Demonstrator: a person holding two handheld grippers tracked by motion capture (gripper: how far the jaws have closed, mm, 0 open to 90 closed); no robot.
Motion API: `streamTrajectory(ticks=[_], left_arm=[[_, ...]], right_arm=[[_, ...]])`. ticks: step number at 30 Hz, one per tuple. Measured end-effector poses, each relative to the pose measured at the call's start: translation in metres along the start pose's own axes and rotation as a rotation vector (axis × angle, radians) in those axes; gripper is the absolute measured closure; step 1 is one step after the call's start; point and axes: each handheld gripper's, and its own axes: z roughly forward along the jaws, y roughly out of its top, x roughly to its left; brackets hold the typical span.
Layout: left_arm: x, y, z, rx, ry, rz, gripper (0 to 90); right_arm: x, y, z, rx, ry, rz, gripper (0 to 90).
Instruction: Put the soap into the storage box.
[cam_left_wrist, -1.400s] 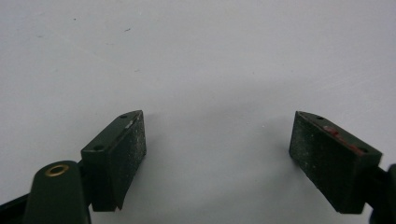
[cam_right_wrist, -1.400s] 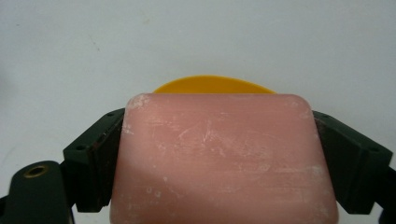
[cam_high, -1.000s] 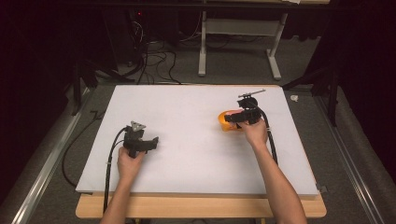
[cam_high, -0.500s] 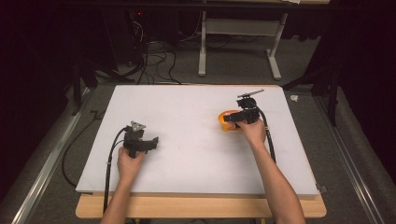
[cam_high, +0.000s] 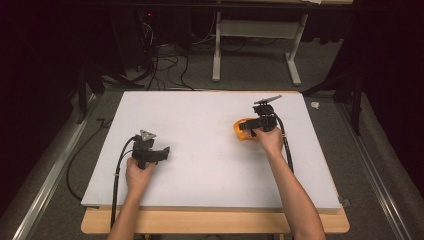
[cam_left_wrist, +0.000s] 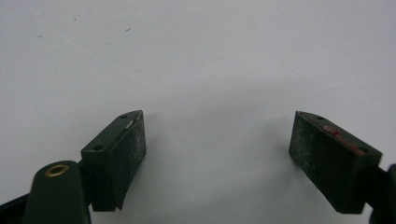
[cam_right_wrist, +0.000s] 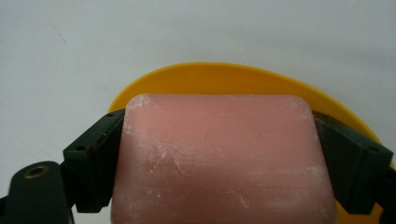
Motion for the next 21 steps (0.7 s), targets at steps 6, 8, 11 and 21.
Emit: streamTrajectory(ticks=[6,8,11,21], left_arm=[[0.000,0.000,0.000,0.000,0.000,0.000,19.2],[0.000,0.000,0.000,0.000,0.000,0.000,19.2],[0.000,0.000,0.000,0.000,0.001,0.000,19.2],[0.000,0.000,0.000,0.000,0.001,0.001,19.2]], right_arm=[[-0.001,0.000,0.002,-0.009,-0.009,0.018,13.1],[0.000,0.001,0.000,-0.019,-0.014,0.019,13.0],[0.000,0.000,-0.002,-0.029,-0.013,0.014,12.9],[0.004,-0.003,-0.007,-0.048,-0.040,-0.014,13.0]])
